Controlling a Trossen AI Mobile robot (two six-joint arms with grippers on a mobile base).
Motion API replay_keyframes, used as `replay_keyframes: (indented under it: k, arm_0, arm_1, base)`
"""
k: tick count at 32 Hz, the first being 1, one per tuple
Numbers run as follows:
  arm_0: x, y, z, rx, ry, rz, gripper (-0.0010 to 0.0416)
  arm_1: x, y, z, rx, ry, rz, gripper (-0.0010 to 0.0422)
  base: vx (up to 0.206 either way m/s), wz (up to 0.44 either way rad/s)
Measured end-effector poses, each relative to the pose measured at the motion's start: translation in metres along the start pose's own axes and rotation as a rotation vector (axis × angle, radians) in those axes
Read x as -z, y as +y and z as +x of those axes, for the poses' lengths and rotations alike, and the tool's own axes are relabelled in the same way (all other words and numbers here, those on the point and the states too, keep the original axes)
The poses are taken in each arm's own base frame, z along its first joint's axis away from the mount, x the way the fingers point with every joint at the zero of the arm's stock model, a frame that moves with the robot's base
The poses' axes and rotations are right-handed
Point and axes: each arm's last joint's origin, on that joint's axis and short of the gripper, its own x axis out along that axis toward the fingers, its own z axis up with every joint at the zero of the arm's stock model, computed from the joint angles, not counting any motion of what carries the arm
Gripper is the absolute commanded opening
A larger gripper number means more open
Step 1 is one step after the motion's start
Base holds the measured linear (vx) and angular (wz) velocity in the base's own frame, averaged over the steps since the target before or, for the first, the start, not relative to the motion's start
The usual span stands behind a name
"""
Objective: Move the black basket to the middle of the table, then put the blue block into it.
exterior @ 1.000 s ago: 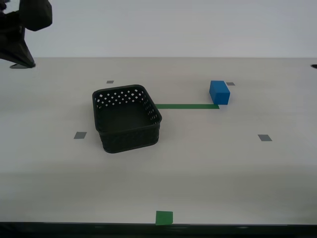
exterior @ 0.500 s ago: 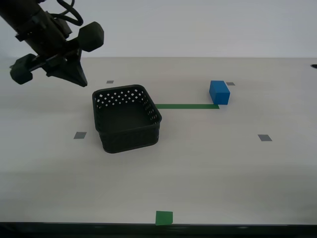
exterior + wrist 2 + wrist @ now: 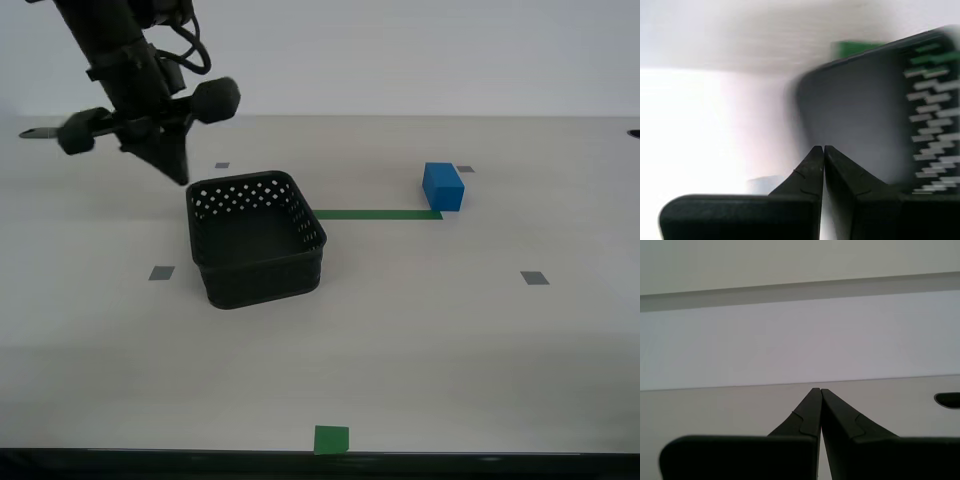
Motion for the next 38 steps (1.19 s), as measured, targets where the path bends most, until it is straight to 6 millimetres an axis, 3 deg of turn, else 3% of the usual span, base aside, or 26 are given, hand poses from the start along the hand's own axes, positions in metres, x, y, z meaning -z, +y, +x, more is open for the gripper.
replay_keyframes:
  k: [2,6,10,18,25,32,38]
  arm_0:
    - [0.0,0.0,0.0,0.0,0.0,0.0,0.0001]
    - [0.0,0.0,0.0,-0.001,0.0,0.0,0.0]
    - [0.0,0.0,0.0,0.0,-0.001,0.0,0.0]
    - [0.0,0.0,0.0,0.0,0.001,0.0,0.0]
    - [0.0,0.0,0.0,0.0,0.001,0.0,0.0001]
    - [0.0,0.0,0.0,0.0,0.001,0.0,0.0]
    - [0.0,0.0,0.0,0.0,0.002,0.005,0.0]
  arm_1:
    - [0.003,0.004,-0.002,-0.11,0.015,0.031,0.0006]
    - [0.01,0.008,0.001,-0.13,0.055,-0.001,0.0031]
    - [0.008,0.001,0.001,-0.104,0.03,0.029,-0.0003]
    - [0.008,-0.01,0.0,-0.077,0.012,0.016,0.0005]
    - [0.01,-0.009,0.001,-0.065,0.033,-0.043,0.0116]
    - [0.014,-0.006,0.009,-0.057,0.019,-0.078,0.0266]
    - [0.022,0.0,0.023,-0.033,-0.011,-0.128,0.0273]
  base:
    - [0.0,0.0]
    - [0.0,0.0]
    - [0.0,0.0]
    - [0.0,0.0]
    - [0.0,0.0]
    - [0.0,0.0]
    - [0.0,0.0]
